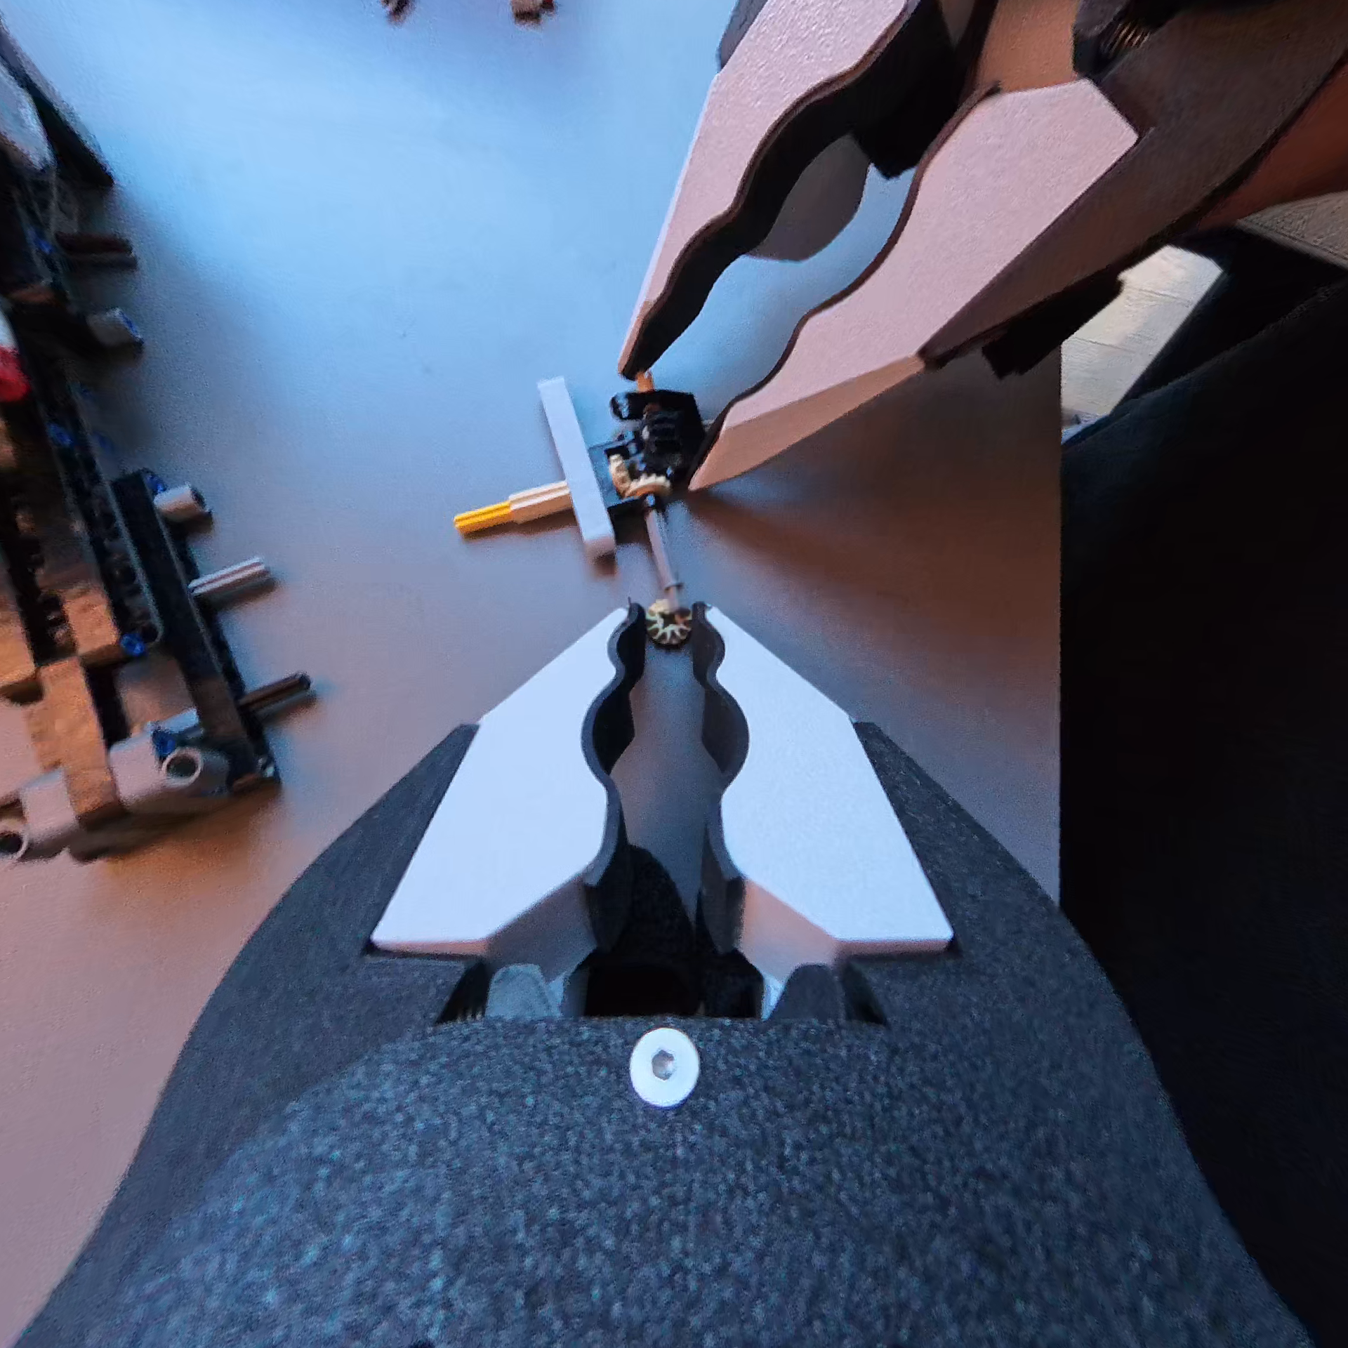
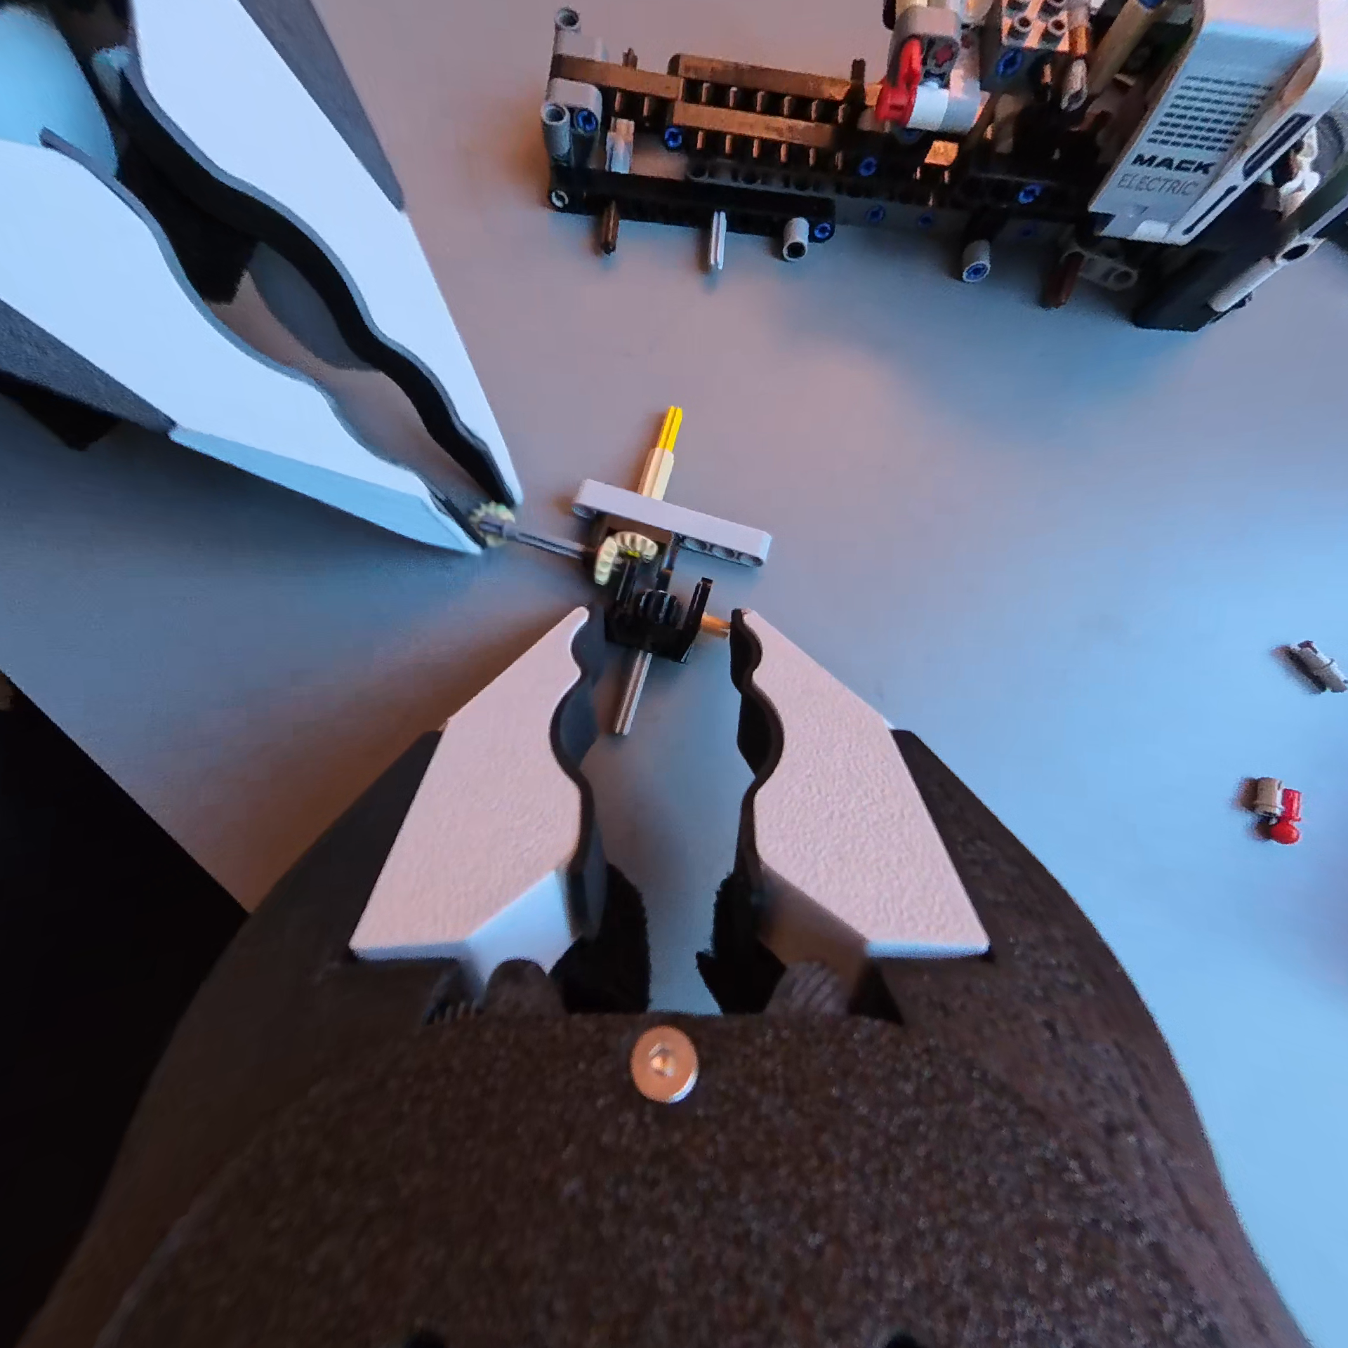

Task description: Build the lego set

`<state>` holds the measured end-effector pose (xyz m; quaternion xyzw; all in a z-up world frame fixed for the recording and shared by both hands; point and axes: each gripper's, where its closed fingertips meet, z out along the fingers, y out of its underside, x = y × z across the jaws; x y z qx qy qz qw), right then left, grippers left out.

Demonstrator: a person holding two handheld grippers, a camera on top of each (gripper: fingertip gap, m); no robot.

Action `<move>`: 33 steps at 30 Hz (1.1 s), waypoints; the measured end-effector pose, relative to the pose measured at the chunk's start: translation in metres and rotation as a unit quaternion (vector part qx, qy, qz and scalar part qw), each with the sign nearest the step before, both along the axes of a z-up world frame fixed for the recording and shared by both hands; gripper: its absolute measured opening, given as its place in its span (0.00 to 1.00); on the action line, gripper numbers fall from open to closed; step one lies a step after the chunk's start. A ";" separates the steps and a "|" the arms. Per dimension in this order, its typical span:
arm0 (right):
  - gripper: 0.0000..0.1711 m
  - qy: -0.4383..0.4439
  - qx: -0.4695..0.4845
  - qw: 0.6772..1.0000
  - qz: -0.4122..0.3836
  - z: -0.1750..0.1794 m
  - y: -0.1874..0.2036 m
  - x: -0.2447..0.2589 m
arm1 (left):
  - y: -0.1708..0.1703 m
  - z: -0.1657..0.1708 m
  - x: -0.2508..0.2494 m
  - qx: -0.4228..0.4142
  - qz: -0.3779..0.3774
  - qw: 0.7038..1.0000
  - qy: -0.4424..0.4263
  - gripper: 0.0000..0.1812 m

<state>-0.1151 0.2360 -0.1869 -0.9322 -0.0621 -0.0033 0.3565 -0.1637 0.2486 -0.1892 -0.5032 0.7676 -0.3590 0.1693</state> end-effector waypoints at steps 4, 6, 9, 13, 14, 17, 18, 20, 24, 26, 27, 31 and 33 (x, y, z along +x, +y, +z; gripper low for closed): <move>0.20 0.004 0.000 1.000 0.001 0.000 -0.001 0.003 | 0.008 0.001 -0.009 -0.013 0.017 1.000 0.000 0.05; 0.20 0.007 0.000 1.000 0.004 0.000 0.000 0.002 | 0.006 0.000 -0.010 -0.019 0.018 1.000 0.001 0.05; 0.20 0.003 -0.001 1.000 0.014 0.000 0.002 0.001 | 0.003 0.000 -0.008 -0.015 0.015 1.000 0.003 0.05; 0.20 -0.003 -0.004 1.000 0.026 0.000 0.004 -0.003 | -0.003 0.000 -0.003 -0.019 0.014 1.000 0.000 0.05; 0.20 -0.005 -0.005 0.999 0.034 0.000 0.004 -0.004 | -0.003 0.000 -0.002 -0.019 0.015 1.000 0.000 0.05; 0.20 -0.029 -0.006 0.998 0.058 0.000 0.005 -0.007 | -0.003 0.000 0.000 -0.018 0.021 1.000 0.000 0.05; 0.20 -0.040 -0.005 0.997 0.067 0.000 0.005 -0.007 | -0.002 0.000 -0.001 -0.018 0.024 1.000 0.001 0.05; 0.20 -0.051 -0.004 0.995 0.081 0.000 0.005 -0.008 | 0.002 0.000 -0.004 -0.014 0.029 0.999 0.003 0.05; 0.20 -0.045 -0.007 0.994 0.096 0.000 0.006 -0.008 | 0.011 0.000 -0.018 -0.012 0.031 0.999 0.018 0.05; 0.20 -0.039 -0.009 0.994 0.100 0.000 0.006 -0.009 | 0.016 0.000 -0.024 -0.010 0.035 0.999 0.021 0.06; 0.20 -0.038 -0.010 0.994 0.102 0.000 0.006 -0.009 | 0.018 0.000 -0.026 -0.011 0.035 0.999 0.022 0.06; 0.20 -0.033 -0.016 0.992 0.119 0.000 0.005 -0.013 | 0.018 0.000 -0.030 -0.036 0.037 0.998 0.033 0.08; 0.20 -0.037 -0.016 0.992 0.122 0.000 0.005 -0.014 | 0.020 0.001 -0.030 -0.042 0.044 0.998 0.034 0.10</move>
